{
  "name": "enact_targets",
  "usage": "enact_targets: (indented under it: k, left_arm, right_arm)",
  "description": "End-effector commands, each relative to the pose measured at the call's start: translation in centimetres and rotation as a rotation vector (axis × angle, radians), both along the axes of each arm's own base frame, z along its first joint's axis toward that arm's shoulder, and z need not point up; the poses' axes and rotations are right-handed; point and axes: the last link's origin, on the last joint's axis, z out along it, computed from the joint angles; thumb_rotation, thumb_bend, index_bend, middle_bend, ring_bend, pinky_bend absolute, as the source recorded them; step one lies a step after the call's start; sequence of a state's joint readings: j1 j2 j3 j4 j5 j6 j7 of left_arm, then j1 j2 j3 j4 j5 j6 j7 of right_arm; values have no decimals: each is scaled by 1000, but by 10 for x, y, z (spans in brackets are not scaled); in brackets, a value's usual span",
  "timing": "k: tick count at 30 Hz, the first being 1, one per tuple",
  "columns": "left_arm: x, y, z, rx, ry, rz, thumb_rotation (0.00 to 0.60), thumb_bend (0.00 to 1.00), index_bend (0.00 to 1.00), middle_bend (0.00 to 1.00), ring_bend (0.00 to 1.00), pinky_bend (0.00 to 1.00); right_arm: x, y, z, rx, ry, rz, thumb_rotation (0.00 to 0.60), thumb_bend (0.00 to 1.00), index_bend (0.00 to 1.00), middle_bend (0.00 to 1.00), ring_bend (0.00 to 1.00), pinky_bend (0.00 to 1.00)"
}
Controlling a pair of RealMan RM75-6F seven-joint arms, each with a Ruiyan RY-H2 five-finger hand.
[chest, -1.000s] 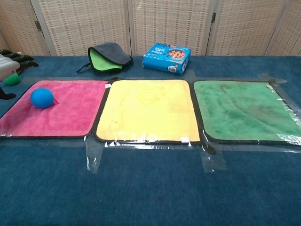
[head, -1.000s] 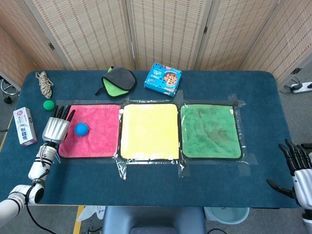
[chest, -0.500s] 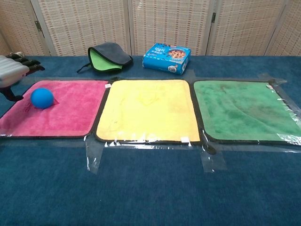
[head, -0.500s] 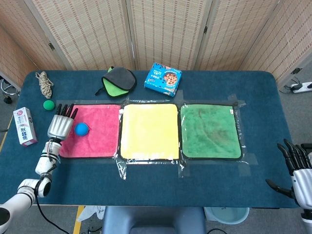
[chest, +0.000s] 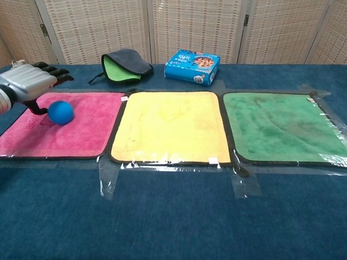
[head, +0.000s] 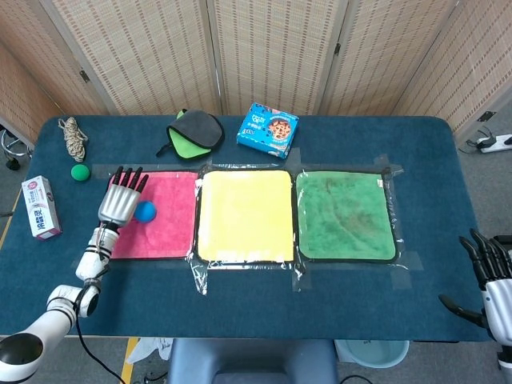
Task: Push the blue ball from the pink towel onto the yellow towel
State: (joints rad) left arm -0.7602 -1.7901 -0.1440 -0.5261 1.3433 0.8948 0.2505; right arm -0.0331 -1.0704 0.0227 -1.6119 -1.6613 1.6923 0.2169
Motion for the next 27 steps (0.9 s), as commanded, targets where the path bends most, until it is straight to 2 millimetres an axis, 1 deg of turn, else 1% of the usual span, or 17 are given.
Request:
enact_targets:
  k: [1, 5, 8, 12, 16, 20, 24, 27]
  left_arm:
    - [16, 0, -6, -5, -27, -53, 600, 333, 0, 0, 0, 0]
    - [39, 0, -13, -14, -50, -133, 600, 333, 0, 0, 0, 0]
    - [61, -2, -19, -30, -84, -190, 600, 333, 0, 0, 0, 0]
    - [92, -9, -22, -40, -122, -300, 600, 334, 0, 0, 0, 0]
    - [104, -16, -20, -38, -152, -344, 600, 333, 0, 0, 0, 0]
    - [96, -16, -15, -27, -143, -309, 600, 333, 0, 0, 0, 0]
    - [77, -11, -14, -20, -112, -231, 600, 334, 0, 0, 0, 0]
    - [62, -6, -16, -19, -76, -165, 600, 334, 0, 0, 0, 0]
  right_arm:
    - [0, 0, 0, -2, -1, 0, 600, 76, 0, 0, 0, 0]
    - [0, 1, 1, -6, -2, 2, 600, 76, 0, 0, 0, 0]
    - [0, 1, 1, -9, -4, 2, 600, 76, 0, 0, 0, 0]
    - [1, -1, 0, -10, -8, 11, 600, 76, 0, 0, 0, 0]
    - [1, -2, -1, -9, -6, 14, 600, 76, 0, 0, 0, 0]
    - [-1, -1, 0, -12, -5, 8, 600, 75, 0, 0, 0, 0]
    - [-2, 1, 0, -11, -7, 5, 600, 76, 0, 0, 0, 0]
    - [-2, 2, 0, -11, -8, 3, 600, 76, 0, 0, 0, 0]
